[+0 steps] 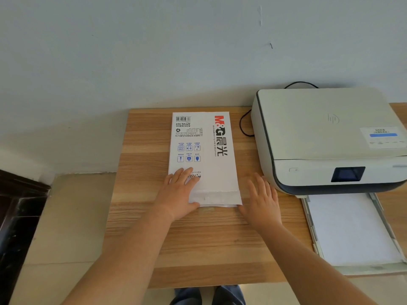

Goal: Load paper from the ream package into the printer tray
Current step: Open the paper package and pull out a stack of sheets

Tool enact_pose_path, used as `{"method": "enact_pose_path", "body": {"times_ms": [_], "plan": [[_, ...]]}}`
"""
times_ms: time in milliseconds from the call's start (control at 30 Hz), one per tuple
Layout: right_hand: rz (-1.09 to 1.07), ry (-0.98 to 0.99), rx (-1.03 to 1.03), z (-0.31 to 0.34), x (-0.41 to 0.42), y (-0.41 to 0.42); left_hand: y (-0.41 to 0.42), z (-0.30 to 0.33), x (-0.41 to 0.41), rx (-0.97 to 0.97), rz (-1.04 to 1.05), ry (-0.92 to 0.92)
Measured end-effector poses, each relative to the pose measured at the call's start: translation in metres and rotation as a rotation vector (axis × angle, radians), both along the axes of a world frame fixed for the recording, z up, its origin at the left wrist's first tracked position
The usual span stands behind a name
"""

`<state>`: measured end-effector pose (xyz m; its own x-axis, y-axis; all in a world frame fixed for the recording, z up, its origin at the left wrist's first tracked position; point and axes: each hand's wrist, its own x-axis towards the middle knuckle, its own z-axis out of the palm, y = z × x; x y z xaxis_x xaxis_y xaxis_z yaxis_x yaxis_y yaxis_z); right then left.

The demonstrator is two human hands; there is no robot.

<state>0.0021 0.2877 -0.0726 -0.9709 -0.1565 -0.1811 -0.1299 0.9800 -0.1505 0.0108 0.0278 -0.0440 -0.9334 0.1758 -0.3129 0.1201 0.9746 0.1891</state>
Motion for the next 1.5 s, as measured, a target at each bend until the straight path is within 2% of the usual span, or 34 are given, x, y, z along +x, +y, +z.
{"method": "enact_pose_path", "body": {"times_ms": [267, 533, 700, 933, 1167, 1500], "plan": [[0.032, 0.018, -0.116, 0.005, -0.002, 0.001, 0.013, -0.015, 0.0, 0.004, -0.022, -0.005], [0.035, 0.016, -0.138, 0.01, -0.002, 0.002, 0.019, -0.016, -0.004, 0.024, -0.056, 0.044], [0.063, 0.004, -0.088, 0.01, 0.002, 0.007, 0.016, -0.014, -0.004, 0.066, -0.111, 0.129], [0.136, 0.029, -0.039, 0.012, 0.0, 0.006, 0.016, -0.014, -0.004, 0.131, -0.206, 0.34], [0.136, 0.02, -0.062, 0.009, 0.002, -0.004, 0.017, -0.01, -0.01, 0.201, -0.196, 0.411], [0.076, 0.072, -0.182, 0.012, -0.006, -0.024, 0.014, -0.005, -0.005, 0.17, -0.223, 0.452]]}}
